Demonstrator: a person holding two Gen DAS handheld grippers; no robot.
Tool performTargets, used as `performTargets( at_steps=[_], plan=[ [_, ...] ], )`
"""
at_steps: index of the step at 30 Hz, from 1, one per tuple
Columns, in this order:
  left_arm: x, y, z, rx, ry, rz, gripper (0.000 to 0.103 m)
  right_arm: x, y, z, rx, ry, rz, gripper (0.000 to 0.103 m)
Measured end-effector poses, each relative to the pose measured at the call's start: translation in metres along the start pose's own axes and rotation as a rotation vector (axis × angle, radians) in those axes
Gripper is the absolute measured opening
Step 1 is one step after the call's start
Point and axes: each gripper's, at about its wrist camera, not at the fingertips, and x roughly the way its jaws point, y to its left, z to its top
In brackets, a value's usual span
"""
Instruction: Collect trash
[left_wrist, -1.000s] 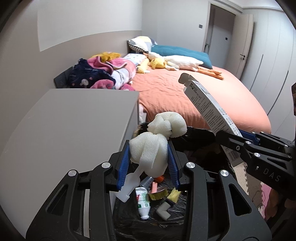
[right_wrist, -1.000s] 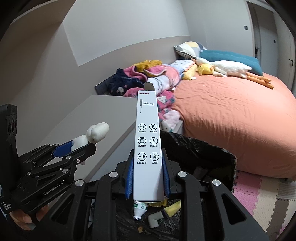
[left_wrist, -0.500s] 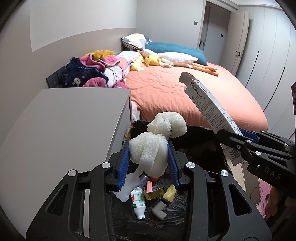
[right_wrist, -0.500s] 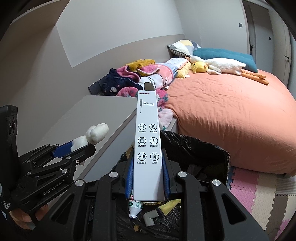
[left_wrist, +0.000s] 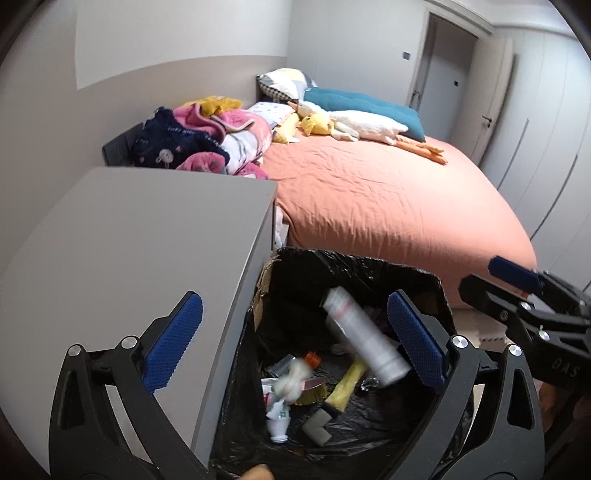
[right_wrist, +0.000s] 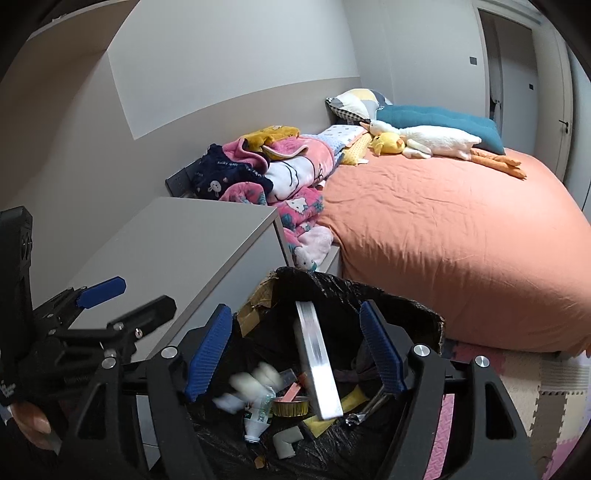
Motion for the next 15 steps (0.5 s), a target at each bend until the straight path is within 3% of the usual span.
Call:
performTargets(
  at_steps=[15],
  plan=[
    [-0.003, -0.0031, -0.0026, 0.024, -0.02, -0.002, 0.096, 0.0044, 0.002, 0.0005, -0.002, 0.012, 0.012, 0.073]
  ],
)
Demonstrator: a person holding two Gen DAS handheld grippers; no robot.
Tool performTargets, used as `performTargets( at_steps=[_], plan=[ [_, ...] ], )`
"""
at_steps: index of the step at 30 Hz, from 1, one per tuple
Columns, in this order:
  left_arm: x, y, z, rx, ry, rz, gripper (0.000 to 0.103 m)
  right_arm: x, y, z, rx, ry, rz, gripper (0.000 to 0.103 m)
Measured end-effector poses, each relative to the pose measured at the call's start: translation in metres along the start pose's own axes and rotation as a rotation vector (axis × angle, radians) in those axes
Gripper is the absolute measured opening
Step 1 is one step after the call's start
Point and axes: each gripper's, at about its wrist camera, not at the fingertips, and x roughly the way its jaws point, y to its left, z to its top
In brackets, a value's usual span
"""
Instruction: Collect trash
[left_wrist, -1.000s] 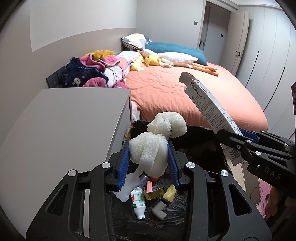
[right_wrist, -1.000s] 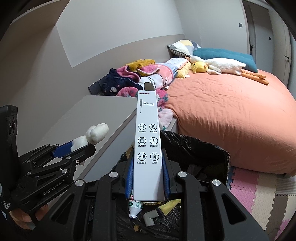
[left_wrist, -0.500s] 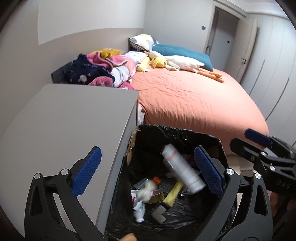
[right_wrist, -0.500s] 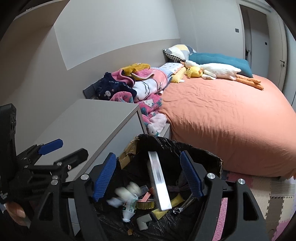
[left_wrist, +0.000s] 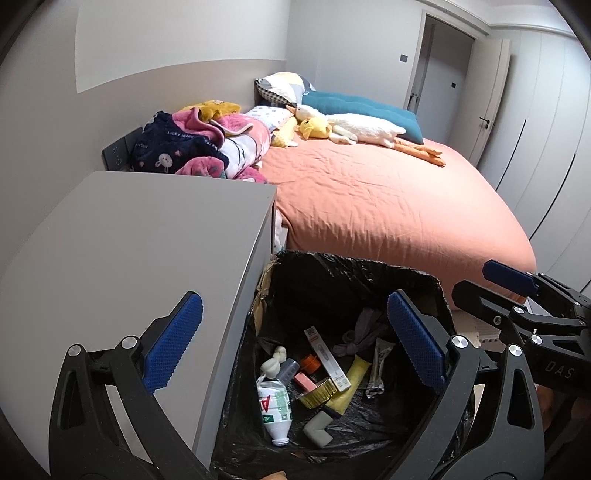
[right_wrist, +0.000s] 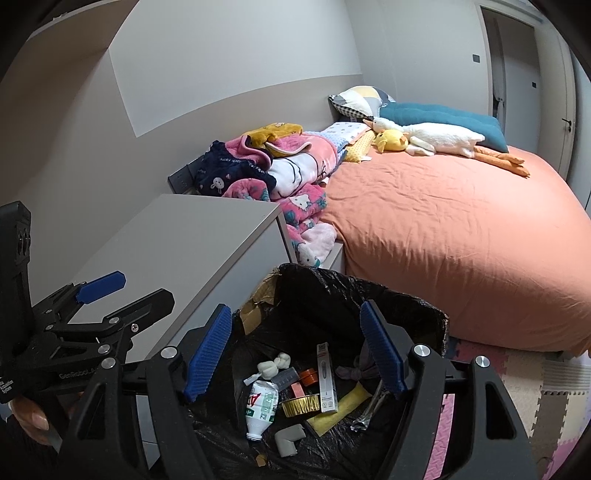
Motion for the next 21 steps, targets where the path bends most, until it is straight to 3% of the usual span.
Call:
performTargets(
  at_steps=[21],
  plan=[
    [-0.0077, 0.0019, 0.0027, -0.003, -0.015, -0.006, 0.096, 0.0009, 0.0022, -0.0019, -0.003, 0.003, 0.001, 0.073]
  ],
)
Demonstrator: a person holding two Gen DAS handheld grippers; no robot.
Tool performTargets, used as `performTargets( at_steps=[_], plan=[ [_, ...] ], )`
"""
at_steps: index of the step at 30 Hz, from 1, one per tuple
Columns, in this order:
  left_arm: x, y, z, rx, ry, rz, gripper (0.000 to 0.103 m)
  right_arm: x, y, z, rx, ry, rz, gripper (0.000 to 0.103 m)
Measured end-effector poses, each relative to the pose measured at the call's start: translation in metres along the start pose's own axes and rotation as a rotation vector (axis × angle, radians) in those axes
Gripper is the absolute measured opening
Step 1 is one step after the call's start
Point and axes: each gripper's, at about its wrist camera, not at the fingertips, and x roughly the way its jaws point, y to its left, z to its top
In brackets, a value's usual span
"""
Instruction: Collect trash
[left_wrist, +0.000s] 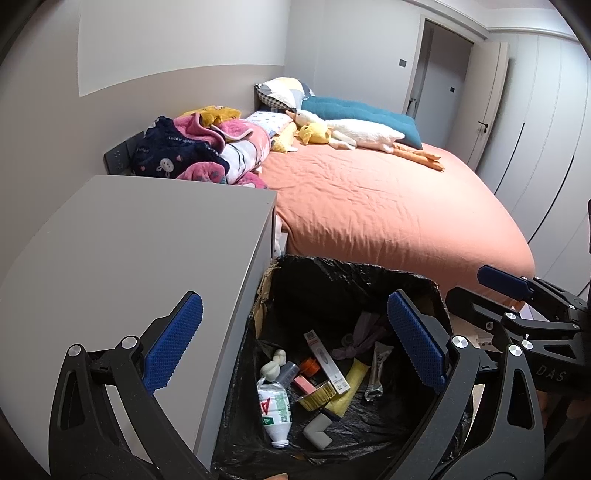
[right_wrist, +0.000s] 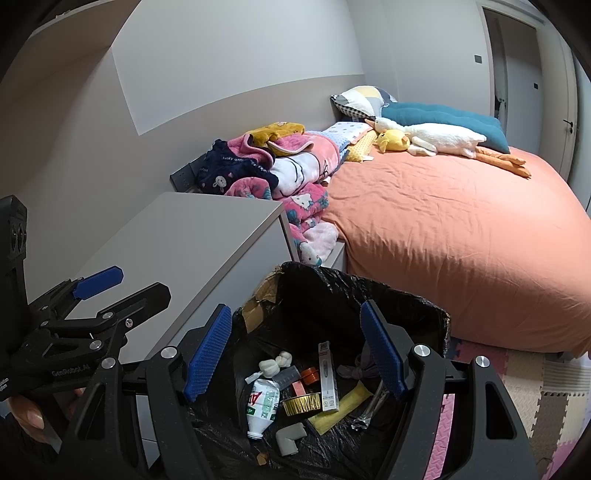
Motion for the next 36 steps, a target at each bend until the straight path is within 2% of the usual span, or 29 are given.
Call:
performTargets(
  at_steps=[36],
  plan=[
    [0.0012, -0.0074, -0.0013, 0.042, 0.017, 0.004, 0.097, -0.0005, 0.0002, 0.0, -0.002, 0.001, 0.0, 0.073]
  ],
)
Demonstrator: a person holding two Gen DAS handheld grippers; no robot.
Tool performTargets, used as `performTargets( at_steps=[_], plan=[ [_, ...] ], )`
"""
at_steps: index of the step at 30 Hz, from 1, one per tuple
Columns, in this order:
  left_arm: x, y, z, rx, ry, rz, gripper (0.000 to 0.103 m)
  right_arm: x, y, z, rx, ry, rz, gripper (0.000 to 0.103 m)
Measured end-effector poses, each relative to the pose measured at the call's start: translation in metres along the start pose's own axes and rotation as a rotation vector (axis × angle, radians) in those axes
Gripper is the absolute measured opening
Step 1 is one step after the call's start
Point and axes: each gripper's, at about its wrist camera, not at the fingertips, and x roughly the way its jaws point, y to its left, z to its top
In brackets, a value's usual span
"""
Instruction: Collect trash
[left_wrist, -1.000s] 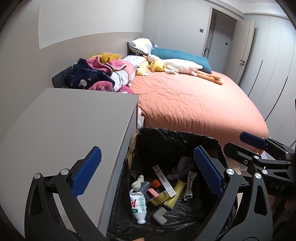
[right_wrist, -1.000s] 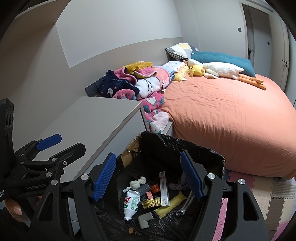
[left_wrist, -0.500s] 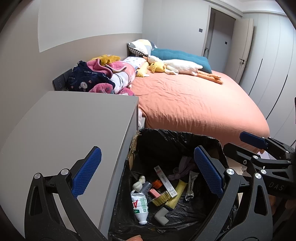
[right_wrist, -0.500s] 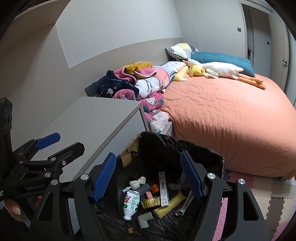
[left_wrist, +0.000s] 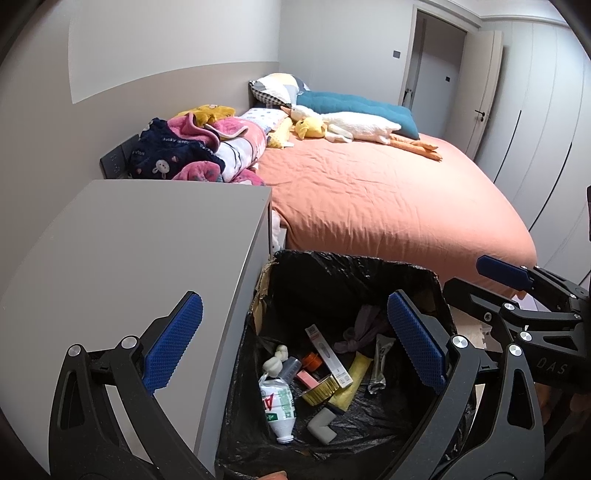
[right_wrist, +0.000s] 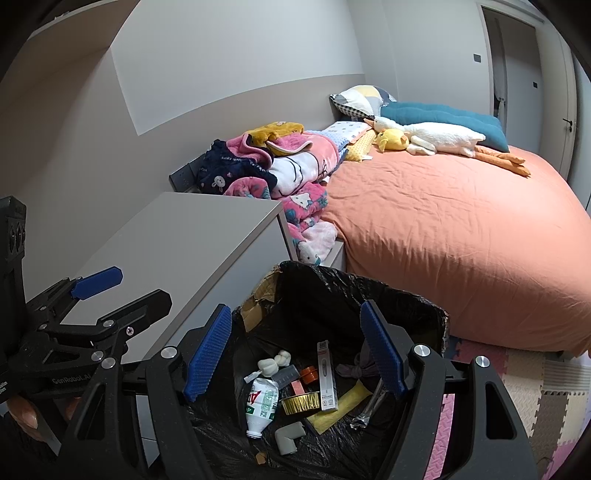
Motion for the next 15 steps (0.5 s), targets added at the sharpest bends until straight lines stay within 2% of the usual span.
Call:
performTargets(
  at_steps=[15],
  plan=[
    [-0.0024, -0.0057, -0.0007, 0.023, -0.018, 0.01, 0.097, -0.0001, -0.0008, -0.0001, 0.0, 0.0, 0.0, 0.073]
  ],
)
